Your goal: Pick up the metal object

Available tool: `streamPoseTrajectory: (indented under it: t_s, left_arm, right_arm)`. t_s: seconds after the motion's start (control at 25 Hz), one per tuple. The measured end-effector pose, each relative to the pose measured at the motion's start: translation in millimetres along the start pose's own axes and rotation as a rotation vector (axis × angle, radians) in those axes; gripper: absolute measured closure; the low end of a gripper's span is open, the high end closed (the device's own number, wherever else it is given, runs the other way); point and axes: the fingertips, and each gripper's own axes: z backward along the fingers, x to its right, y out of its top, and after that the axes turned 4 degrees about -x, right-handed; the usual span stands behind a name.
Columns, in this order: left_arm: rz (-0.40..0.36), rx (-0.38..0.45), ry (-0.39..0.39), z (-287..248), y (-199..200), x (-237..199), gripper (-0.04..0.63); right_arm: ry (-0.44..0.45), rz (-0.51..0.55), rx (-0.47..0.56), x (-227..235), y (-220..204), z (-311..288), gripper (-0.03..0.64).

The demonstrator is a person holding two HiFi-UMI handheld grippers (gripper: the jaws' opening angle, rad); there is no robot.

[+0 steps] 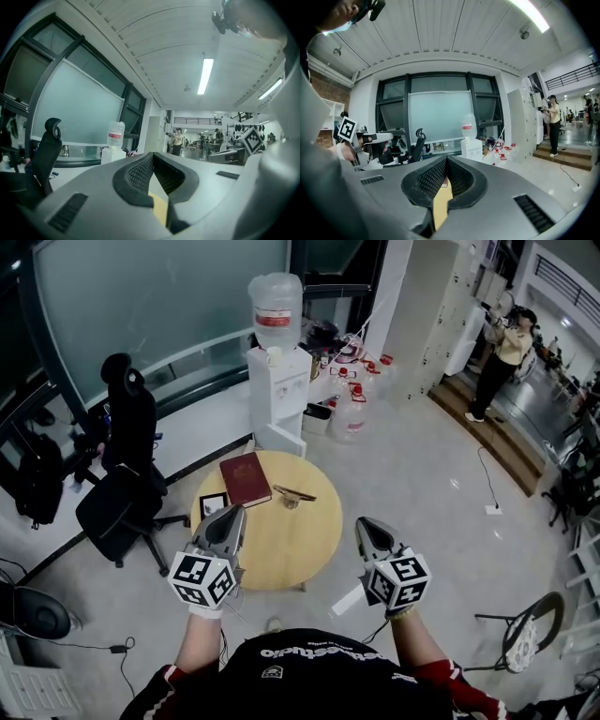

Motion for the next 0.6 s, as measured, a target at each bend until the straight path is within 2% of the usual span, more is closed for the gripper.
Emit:
streamPoseTrajectory:
  t_s: [0.4, 0.6]
  left_arm:
    - [0.025, -0.008, -0.068, -32.8, -3.8, -46.1, 0.578]
    - [0.033, -0.008, -0.070, -39.1, -5.0, -60.6, 0.578]
  right_arm:
    - [-0.031, 0.018, -0.019, -15.3, 11.1, -55.6, 0.591]
    - [-0.031, 0.027, -0.021, -19.7, 13.4, -69.4, 0.591]
